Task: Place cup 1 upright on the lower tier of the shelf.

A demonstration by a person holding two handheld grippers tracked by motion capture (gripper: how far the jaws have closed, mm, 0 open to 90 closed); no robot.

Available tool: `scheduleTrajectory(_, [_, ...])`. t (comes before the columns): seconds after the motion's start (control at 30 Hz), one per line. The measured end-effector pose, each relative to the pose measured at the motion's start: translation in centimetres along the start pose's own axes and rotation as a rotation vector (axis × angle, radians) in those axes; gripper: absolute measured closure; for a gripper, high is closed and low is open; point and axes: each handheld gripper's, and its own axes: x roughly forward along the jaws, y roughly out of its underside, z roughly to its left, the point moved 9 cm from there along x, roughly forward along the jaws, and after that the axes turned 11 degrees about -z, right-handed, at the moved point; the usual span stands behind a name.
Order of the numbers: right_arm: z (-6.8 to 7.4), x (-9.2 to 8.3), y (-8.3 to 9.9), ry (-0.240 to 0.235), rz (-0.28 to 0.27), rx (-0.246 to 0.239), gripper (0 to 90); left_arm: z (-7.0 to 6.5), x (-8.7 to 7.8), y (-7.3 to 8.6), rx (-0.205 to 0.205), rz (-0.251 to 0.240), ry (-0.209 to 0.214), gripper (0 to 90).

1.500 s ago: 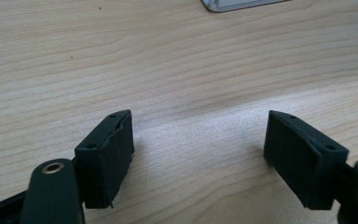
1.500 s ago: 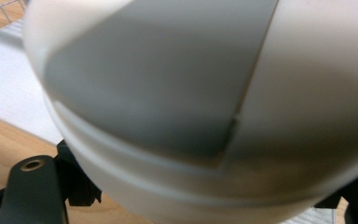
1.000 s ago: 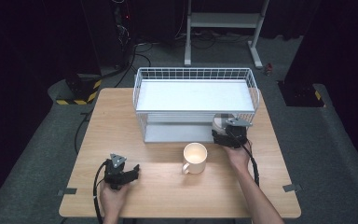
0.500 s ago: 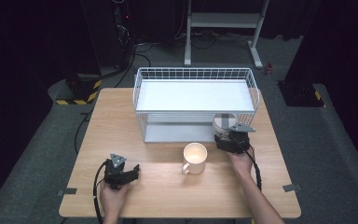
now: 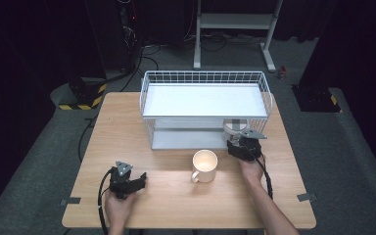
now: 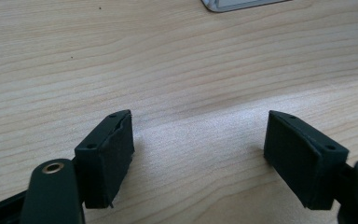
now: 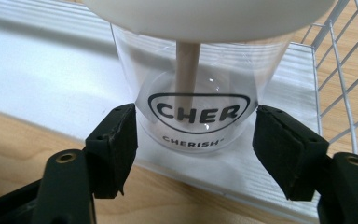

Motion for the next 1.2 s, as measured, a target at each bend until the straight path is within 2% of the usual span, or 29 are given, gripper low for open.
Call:
scheduleTrajectory(0.17, [-0.2, 0.4, 0.0, 0.008, -0.005, 0.012, 35.6, 0.0, 0.0, 0.0, 0.0, 0.0, 0.0, 24.4])
scheduleTrajectory(0.2, [-0.2, 0.5, 0.2, 0.014, 0.003, 0.023, 38.7, 0.0, 0.0, 0.0, 0.0, 0.0, 0.0, 24.4])
scheduleTrajectory(0.23, [-0.2, 0.5, 0.2, 0.014, 0.003, 0.023, 38.7, 0.0, 0.0, 0.0, 0.0, 0.0, 0.0, 24.4])
scheduleTrajectory(0.27, [-0.4, 0.7, 0.2, 0.025, -0.002, 0.009, 43.6, 0.0, 0.0, 0.0, -0.001, 0.0, 0.0, 24.4])
scheduleTrajectory(0.43, [-0.4, 0.9, 0.2, 0.04, 0.01, 0.015, 46.2, 0.0, 0.0, 0.0, 0.0, 0.0, 0.0, 24.4])
scheduleTrajectory(0.6, [-0.5, 1.4, -0.6, 0.043, 0.001, 0.035, 50.3, 0.0, 0.0, 0.0, -0.002, -0.002, -0.001, 24.4])
scheduleTrajectory(0.7, [-0.5, 1.6, -0.7, 0.049, -0.005, 0.042, 51.3, 0.0, 0.0, 0.0, -0.001, -0.003, -0.001, 24.4])
scheduleTrajectory(0.8, [-0.6, 2.2, -0.7, 0.06, 0.011, 0.038, 51.3, 0.0, 0.0, 0.0, -0.001, -0.003, -0.001, 24.4])
scheduleTrajectory(0.97, [-0.4, 3.1, -1.0, 0.077, 0.024, 0.069, 51.3, 0.0, 0.0, 0.0, -0.001, -0.003, -0.002, 24.4])
scheduleTrajectory(1.2, [-0.4, 3.9, -1.0, 0.083, 0.038, 0.057, 50.8, 0.0, 0.0, 0.0, -0.001, -0.003, -0.002, 24.4])
